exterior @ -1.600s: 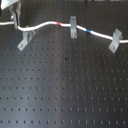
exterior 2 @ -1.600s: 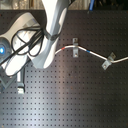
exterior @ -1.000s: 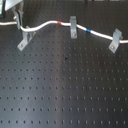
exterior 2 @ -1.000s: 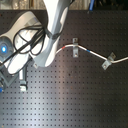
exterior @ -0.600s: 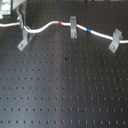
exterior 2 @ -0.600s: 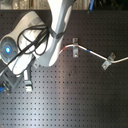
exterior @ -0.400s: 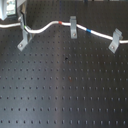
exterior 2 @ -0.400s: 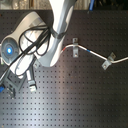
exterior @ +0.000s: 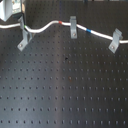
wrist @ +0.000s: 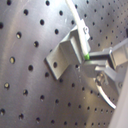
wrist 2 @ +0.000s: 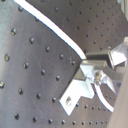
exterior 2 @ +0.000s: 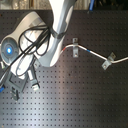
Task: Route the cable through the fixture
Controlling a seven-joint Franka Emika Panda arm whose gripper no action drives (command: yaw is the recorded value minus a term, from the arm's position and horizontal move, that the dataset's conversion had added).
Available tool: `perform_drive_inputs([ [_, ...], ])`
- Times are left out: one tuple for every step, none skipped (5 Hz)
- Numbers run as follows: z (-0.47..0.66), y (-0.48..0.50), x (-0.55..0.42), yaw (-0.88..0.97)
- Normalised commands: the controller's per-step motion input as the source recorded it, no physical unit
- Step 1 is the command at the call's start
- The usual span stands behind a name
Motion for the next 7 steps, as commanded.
perform_drive_inputs([
  [0.12, 0.139, -0.165, -0.09],
  [0.05, 0.09, -0.122, -0.24],
  [0.0, 0.119, 0.027, -0.24],
  [0.1, 0.047, 0.018, -0.16],
  [0.15, 0.016, -0.046, -0.16],
  [0.09, -0.004, -0.165, -0.12],
  [0.17, 0.077, -0.079, -0.05],
])
